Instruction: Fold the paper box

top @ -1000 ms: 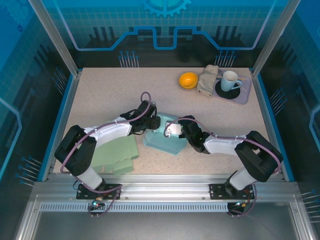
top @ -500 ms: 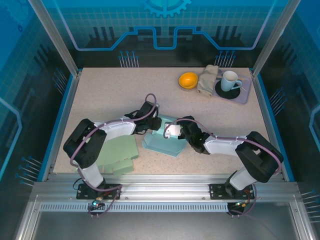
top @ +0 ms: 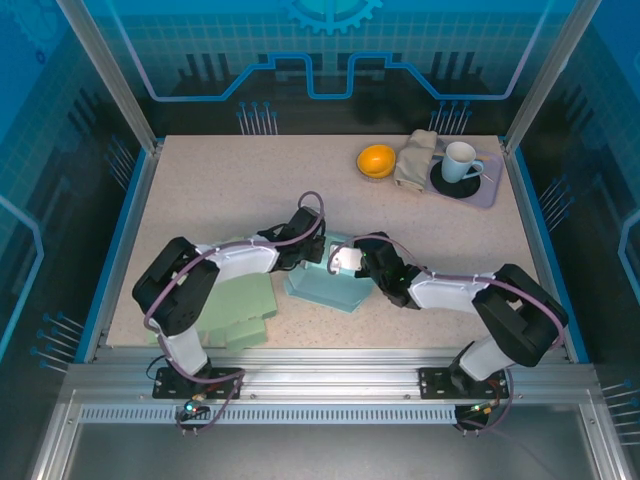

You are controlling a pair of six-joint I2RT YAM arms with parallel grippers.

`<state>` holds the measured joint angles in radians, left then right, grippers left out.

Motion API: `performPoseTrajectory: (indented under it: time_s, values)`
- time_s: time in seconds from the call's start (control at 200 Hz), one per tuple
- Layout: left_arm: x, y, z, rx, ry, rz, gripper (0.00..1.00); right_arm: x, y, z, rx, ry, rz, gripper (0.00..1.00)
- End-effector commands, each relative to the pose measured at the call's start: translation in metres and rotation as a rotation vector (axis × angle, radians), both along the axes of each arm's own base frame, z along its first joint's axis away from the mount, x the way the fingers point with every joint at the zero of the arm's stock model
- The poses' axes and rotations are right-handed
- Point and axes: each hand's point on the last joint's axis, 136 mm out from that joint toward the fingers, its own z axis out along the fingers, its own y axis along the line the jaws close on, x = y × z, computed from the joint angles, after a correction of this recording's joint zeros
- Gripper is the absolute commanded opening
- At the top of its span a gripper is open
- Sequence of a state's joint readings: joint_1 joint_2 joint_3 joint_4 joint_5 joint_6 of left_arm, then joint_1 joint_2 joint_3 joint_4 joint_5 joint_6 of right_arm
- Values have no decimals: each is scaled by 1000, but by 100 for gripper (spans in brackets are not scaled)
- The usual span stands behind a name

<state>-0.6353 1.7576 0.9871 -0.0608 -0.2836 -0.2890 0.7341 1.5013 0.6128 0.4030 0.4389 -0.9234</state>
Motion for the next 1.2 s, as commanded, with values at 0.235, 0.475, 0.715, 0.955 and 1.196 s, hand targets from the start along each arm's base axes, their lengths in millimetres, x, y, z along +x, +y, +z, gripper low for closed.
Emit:
performPoseTrajectory:
  time_s: [0.235, 0.475, 0.715, 0.955, 1.196]
  values:
    - [0, 54, 16, 103, -132, 207, 0, -25, -1, 66, 288, 117, -29, 38]
    - [1, 53, 42, -14, -277, 248, 0, -19, -37, 115, 696, 349, -513, 39]
    - [0, 42, 56, -23, -432, 218, 0, -21, -22, 103, 902, 682, -840, 44]
    - [-6, 49, 60, -28, -472, 254, 0, -9, -1, 78, 1070, 809, -971, 46]
    - [-13, 49, 54, -35, -463, 247, 0, 2, 2, 61, 1130, 856, -1031, 48]
